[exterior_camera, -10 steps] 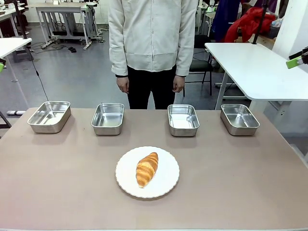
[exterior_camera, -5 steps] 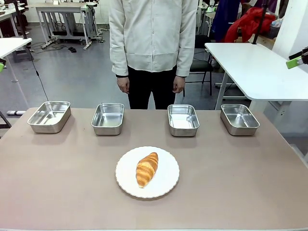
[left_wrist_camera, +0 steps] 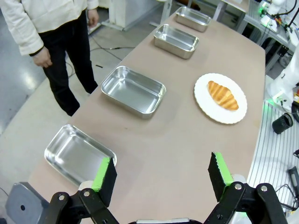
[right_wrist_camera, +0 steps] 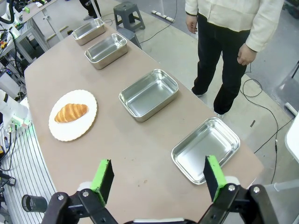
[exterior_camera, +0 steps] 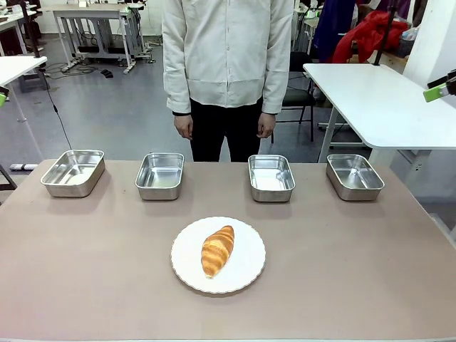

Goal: Place the bread in the container.
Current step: Place the Butter Roll into the Airtight Container indicated by the human.

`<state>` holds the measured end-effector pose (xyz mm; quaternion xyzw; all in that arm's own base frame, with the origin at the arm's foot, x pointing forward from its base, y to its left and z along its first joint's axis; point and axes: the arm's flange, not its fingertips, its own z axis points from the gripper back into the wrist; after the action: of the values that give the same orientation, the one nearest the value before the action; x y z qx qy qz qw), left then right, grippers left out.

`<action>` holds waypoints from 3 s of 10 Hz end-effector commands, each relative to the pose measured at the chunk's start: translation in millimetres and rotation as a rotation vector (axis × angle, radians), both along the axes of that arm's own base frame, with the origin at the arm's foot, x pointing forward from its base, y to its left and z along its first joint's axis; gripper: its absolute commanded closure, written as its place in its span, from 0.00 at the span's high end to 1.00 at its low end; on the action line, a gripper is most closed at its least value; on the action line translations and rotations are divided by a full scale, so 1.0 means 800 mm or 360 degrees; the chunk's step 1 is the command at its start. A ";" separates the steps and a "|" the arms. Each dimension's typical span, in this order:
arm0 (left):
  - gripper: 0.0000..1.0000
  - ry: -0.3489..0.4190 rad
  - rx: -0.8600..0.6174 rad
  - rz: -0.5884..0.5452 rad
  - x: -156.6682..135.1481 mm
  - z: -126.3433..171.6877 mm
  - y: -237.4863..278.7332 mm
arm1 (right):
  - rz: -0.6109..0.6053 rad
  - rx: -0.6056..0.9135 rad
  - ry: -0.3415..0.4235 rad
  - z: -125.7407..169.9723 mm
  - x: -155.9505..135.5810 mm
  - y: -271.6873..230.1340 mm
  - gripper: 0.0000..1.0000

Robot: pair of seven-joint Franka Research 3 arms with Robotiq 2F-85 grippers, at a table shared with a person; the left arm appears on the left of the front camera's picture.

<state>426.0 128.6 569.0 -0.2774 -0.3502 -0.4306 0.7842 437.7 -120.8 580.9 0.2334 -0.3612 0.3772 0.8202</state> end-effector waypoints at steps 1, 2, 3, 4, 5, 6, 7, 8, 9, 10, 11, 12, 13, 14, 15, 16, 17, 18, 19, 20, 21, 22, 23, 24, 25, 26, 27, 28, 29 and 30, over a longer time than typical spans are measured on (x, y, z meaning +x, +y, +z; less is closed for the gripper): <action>1.00 -0.0025 -0.0021 -0.0022 -0.003 0.003 -0.001 | 0.0012 0.0026 -0.0030 -0.001 0.002 0.001 1.00; 1.00 -0.0025 -0.0021 -0.0022 -0.003 0.003 -0.001 | 0.0012 0.0026 -0.0030 -0.001 0.002 0.001 1.00; 1.00 -0.0025 -0.0021 -0.0022 -0.003 0.003 -0.001 | 0.0012 0.0026 -0.0030 -0.001 0.002 0.001 1.00; 1.00 -0.0025 -0.0021 -0.0022 -0.003 0.003 -0.001 | 0.0012 0.0026 -0.0030 -0.001 0.002 0.001 1.00; 1.00 -0.0025 -0.0021 -0.0022 -0.003 0.003 -0.001 | 0.0012 0.0026 -0.0030 -0.001 0.002 0.001 1.00; 1.00 -0.0025 -0.0021 -0.0022 -0.003 0.003 -0.001 | 0.0012 0.0026 -0.0030 -0.001 0.002 0.001 1.00; 1.00 -0.0025 -0.0021 -0.0022 -0.003 0.003 -0.001 | 0.0012 0.0026 -0.0030 -0.001 0.002 0.001 1.00; 1.00 -0.0025 -0.0021 -0.0022 -0.003 0.003 -0.001 | 0.0012 0.0026 -0.0030 -0.001 0.002 0.001 1.00; 1.00 -0.0025 -0.0021 -0.0022 -0.003 0.003 -0.001 | 0.0012 0.0026 -0.0030 -0.001 0.002 0.001 1.00; 1.00 -0.0025 -0.0021 -0.0022 -0.003 0.003 -0.001 | 0.0012 0.0026 -0.0030 -0.001 0.002 0.001 1.00; 1.00 -0.0025 -0.0021 -0.0022 -0.003 0.003 -0.001 | 0.0012 0.0026 -0.0030 -0.001 0.002 0.001 1.00; 1.00 -0.0025 -0.0021 -0.0022 -0.003 0.003 -0.001 | 0.0012 0.0026 -0.0030 -0.001 0.002 0.001 1.00; 1.00 -0.0025 -0.0021 -0.0022 -0.003 0.003 -0.001 | 0.0012 0.0026 -0.0030 -0.001 0.002 0.001 1.00; 1.00 -0.0025 -0.0021 -0.0022 -0.003 0.003 -0.001 | 0.0012 0.0026 -0.0030 -0.001 0.002 0.001 1.00; 1.00 -0.0025 -0.0021 -0.0022 -0.003 0.003 -0.001 | 0.0012 0.0026 -0.0030 -0.001 0.002 0.001 1.00; 1.00 -0.0025 -0.0021 -0.0022 -0.003 0.003 -0.001 | 0.0012 0.0026 -0.0030 -0.001 0.002 0.001 1.00; 1.00 -0.0025 -0.0021 -0.0022 -0.003 0.003 -0.001 | 0.0012 0.0026 -0.0030 -0.001 0.002 0.001 1.00; 1.00 -0.0025 -0.0021 -0.0022 -0.003 0.003 -0.001 | 0.0012 0.0026 -0.0030 -0.001 0.002 0.001 1.00; 1.00 -0.0025 -0.0021 -0.0022 -0.003 0.003 -0.001 | 0.0012 0.0026 -0.0030 -0.001 0.002 0.001 1.00; 1.00 -0.0025 -0.0021 -0.0022 -0.003 0.003 -0.001 | 0.0012 0.0026 -0.0030 -0.001 0.002 0.001 1.00; 1.00 -0.0025 -0.0021 -0.0022 -0.003 0.003 -0.001 | 0.0012 0.0026 -0.0030 -0.001 0.002 0.001 1.00; 1.00 -0.0025 -0.0021 -0.0022 -0.003 0.003 -0.001 | 0.0012 0.0026 -0.0030 -0.001 0.002 0.001 1.00; 1.00 -0.0025 -0.0021 -0.0022 -0.003 0.003 -0.001 | 0.0012 0.0026 -0.0030 -0.001 0.002 0.001 1.00; 1.00 -0.0025 -0.0021 -0.0022 -0.003 0.003 -0.001 | 0.0012 0.0026 -0.0030 -0.001 0.002 0.001 1.00; 1.00 -0.0025 -0.0021 -0.0022 -0.003 0.003 -0.001 | 0.0012 0.0026 -0.0030 -0.001 0.002 0.001 1.00; 1.00 -0.0025 -0.0021 -0.0022 -0.003 0.003 -0.001 | 0.0012 0.0026 -0.0030 -0.001 0.002 0.001 1.00; 1.00 -0.0025 -0.0021 -0.0022 -0.003 0.003 -0.001 | 0.0012 0.0026 -0.0030 -0.001 0.002 0.001 1.00; 1.00 -0.0025 -0.0021 -0.0022 -0.003 0.003 -0.001 | 0.0012 0.0026 -0.0030 -0.001 0.002 0.001 1.00; 1.00 -0.0025 -0.0021 -0.0022 -0.003 0.003 -0.001 | 0.0012 0.0026 -0.0030 -0.001 0.002 0.001 1.00; 1.00 -0.0025 -0.0021 -0.0022 -0.003 0.003 -0.001 | 0.0012 0.0026 -0.0030 -0.001 0.002 0.001 1.00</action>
<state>426.0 128.6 569.0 -0.2774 -0.3502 -0.4306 0.7842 437.7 -120.8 580.8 0.2335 -0.3612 0.3772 0.8202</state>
